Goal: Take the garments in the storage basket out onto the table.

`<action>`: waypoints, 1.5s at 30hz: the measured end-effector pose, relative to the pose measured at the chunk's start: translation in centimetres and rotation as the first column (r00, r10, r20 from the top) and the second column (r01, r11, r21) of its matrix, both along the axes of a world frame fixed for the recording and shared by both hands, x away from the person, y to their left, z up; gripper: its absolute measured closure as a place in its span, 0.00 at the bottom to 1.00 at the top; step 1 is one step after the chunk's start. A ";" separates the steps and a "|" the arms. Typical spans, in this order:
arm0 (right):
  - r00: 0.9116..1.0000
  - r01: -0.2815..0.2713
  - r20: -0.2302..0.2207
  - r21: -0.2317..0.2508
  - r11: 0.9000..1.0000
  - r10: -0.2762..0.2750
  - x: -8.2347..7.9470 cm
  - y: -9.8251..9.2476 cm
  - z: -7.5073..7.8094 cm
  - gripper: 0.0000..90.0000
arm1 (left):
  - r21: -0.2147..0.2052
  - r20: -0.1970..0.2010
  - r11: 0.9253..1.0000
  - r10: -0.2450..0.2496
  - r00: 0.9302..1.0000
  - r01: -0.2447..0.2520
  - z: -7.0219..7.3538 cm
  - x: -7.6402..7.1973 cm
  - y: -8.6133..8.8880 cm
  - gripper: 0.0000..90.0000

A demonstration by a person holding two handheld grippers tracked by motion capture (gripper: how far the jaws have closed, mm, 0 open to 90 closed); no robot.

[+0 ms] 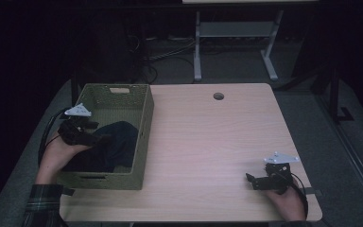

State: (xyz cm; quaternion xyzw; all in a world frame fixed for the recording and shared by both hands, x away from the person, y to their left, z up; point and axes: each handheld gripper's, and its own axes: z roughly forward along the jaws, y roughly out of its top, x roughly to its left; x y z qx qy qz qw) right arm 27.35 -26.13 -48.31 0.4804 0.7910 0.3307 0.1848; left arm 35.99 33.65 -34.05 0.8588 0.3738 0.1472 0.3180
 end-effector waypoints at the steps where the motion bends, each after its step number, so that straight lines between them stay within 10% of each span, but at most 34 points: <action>1: 1.000 0.000 0.000 0.000 1.000 0.000 0.0 0.0 0.0 0.01 | 0.006 -0.007 1.000 -0.001 1.000 0.001 -0.2 0.1 0.0 0.27; 17: 1.000 0.001 -0.001 0.000 1.000 -0.001 0.0 0.0 0.0 0.01 | 0.086 -0.070 0.996 -0.004 0.998 0.010 -1.4 0.5 -0.2 0.61; 30: 1.000 0.000 0.000 0.000 1.000 0.000 0.0 0.0 0.0 0.01 | 0.036 -0.115 0.999 -0.016 0.993 0.020 -1.3 0.3 0.4 0.86; 45: 1.000 0.000 0.000 0.000 1.000 0.000 0.0 0.0 0.0 0.01 | -0.082 -0.019 0.997 0.006 1.000 -0.007 0.4 -0.7 1.7 0.86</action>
